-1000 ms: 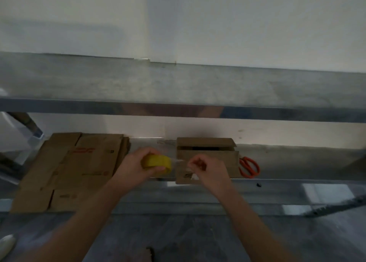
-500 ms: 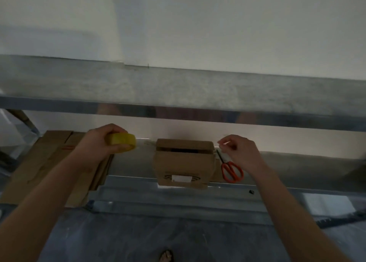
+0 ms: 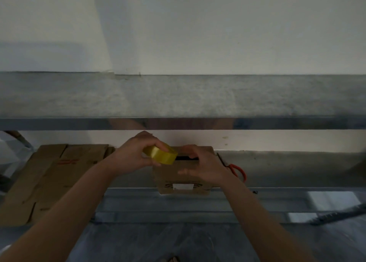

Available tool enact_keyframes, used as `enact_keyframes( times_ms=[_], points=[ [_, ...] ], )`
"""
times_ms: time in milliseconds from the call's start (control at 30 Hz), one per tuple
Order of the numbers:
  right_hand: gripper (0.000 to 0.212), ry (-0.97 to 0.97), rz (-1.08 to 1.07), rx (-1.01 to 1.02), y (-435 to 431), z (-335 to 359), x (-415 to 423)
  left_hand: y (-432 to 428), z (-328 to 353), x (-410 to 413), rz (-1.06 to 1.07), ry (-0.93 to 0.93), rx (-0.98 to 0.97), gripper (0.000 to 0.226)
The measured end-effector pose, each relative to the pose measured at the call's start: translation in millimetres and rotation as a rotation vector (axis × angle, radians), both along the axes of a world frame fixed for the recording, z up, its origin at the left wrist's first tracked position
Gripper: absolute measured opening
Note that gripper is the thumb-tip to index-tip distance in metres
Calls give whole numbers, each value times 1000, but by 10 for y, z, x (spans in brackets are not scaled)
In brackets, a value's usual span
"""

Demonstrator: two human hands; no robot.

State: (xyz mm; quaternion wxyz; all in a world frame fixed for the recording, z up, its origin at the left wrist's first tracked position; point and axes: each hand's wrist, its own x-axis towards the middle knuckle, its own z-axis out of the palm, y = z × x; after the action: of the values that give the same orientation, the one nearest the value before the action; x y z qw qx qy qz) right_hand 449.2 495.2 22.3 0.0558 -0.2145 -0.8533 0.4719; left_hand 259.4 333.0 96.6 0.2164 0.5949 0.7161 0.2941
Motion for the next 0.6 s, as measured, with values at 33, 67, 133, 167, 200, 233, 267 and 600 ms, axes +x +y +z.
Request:
enact_keyframes(
  times_ms=[33,67,133,167,200,233,267,600],
  points=[
    [72,6,3,-22,-23,-3,-34,15,0,9,-16,-4,12,48],
    [68,13,-1,-52,-45,-13,-74,26,-6,18,-29,-3,26,49],
    [52,55,-44,-139,-81,-35,-149,36,-26,30,-31,-1,50,48],
    [45,86,-80,-185,-90,-51,-176,35,-36,27,-18,-8,57,48],
    [43,108,-113,-229,-93,-69,-194,29,-44,18,2,-21,62,48],
    [45,115,-132,-261,-94,-89,-204,23,-49,6,22,-35,66,48],
    [49,107,-137,-276,-94,-103,-205,17,-51,-6,37,-48,70,48],
    [13,109,-60,-213,7,-61,-211,5,-109,-134,81,-68,47,45]
  ],
)
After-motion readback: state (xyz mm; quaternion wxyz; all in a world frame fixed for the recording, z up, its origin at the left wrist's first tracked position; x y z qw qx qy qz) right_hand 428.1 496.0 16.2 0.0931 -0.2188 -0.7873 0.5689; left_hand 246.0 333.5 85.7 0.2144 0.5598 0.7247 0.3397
